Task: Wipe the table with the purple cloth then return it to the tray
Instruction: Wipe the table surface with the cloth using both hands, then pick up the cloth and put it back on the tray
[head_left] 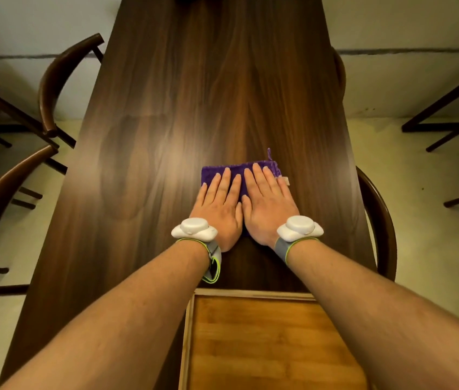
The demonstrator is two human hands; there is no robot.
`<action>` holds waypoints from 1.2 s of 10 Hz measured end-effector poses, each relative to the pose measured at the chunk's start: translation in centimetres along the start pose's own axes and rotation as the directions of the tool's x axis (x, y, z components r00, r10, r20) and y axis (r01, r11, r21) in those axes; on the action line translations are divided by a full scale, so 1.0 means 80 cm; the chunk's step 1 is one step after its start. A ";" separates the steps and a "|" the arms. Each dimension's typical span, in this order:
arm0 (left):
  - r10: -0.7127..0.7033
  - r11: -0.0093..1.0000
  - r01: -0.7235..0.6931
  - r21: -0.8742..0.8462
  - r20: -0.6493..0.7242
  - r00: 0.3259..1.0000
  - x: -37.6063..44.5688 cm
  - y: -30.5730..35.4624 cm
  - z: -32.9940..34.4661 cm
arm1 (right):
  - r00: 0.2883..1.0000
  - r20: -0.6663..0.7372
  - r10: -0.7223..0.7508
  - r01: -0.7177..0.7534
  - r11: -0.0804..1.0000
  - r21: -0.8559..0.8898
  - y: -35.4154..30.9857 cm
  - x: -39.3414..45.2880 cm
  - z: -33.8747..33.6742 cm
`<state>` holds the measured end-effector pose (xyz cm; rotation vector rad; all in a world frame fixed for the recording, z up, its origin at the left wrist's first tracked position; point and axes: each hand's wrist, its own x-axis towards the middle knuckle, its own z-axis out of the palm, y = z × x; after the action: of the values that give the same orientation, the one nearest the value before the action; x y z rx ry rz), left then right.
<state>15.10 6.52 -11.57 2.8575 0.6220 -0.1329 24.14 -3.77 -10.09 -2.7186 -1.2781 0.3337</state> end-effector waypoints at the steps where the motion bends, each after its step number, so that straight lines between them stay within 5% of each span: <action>1: 0.010 1.000 -0.010 -0.001 0.016 1.000 -0.023 0.003 0.003 | 1.000 0.019 0.006 -0.006 1.000 0.002 -0.006 -0.025 0.004; 4: 0.017 0.999 -0.016 -0.029 0.014 1.000 -0.040 0.007 0.003 | 0.999 0.036 0.019 -0.019 1.000 0.005 -0.010 -0.042 0.007; 6: -0.159 0.929 0.141 -0.342 -0.026 0.987 -0.037 0.006 -0.034 | 0.993 0.115 -0.012 -0.017 0.967 0.253 0.004 -0.030 -0.022; 7: -0.452 0.685 0.351 -0.639 0.004 0.892 -0.037 -0.009 -0.064 | 0.991 -0.032 0.131 -0.100 0.877 0.470 0.024 -0.035 -0.044; 8: -0.616 0.537 0.540 -0.648 0.137 0.776 -0.037 -0.018 -0.078 | 0.927 -0.022 0.374 -0.290 0.755 0.588 0.038 -0.041 -0.055; 9: -0.666 0.462 0.651 -0.603 0.248 0.703 -0.039 -0.019 -0.083 | 0.860 0.149 0.488 -0.469 0.643 0.605 0.040 -0.046 -0.054; 11: -0.650 0.430 0.755 -0.494 0.411 0.639 -0.042 -0.014 -0.081 | 0.783 0.268 0.561 -0.616 0.642 0.457 0.015 -0.045 -0.050; 12: -0.659 0.430 0.754 -0.497 0.398 0.638 -0.044 -0.009 -0.084 | 0.812 0.257 0.524 -0.582 0.690 0.430 0.008 -0.045 -0.050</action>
<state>11.91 7.26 -4.68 1.7410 1.4928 -0.2083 23.39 -7.02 -5.82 -2.5651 -0.2547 0.7636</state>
